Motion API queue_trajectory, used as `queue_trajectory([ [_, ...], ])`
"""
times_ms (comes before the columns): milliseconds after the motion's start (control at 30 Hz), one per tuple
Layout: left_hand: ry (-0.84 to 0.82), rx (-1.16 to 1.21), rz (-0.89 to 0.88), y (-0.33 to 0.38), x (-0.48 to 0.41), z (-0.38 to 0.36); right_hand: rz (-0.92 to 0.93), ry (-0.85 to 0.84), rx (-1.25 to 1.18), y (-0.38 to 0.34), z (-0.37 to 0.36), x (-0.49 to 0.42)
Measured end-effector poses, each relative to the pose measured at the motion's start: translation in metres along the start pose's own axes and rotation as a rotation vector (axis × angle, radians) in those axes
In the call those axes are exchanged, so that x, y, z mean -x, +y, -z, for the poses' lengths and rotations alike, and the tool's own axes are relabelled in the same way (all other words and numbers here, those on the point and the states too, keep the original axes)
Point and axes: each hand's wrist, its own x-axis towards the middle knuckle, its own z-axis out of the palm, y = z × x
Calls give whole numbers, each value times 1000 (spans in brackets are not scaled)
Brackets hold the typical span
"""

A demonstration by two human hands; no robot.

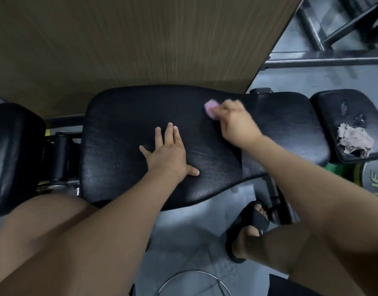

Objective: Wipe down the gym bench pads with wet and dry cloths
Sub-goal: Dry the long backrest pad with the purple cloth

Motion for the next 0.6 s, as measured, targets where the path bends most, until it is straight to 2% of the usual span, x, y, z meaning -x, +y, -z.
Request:
queue_trajectory([
  [67, -6, -1, -4, -1, 1, 1, -163, 17, 11, 3, -5, -22],
  [133, -4, -9, -10, -1, 1, 1, -174, 29, -17, -7, -11, -26],
  [267, -23, -21, -21, -2, -2, 4, 75, 5, -126, -31, -7, 22],
  [400, -70, -50, -47, -4, -2, 11, 168, -59, -162, -46, 1, 78],
  [600, -113, -99, -86, -14, 1, 24, 413, -160, -153, -54, 12, 119],
])
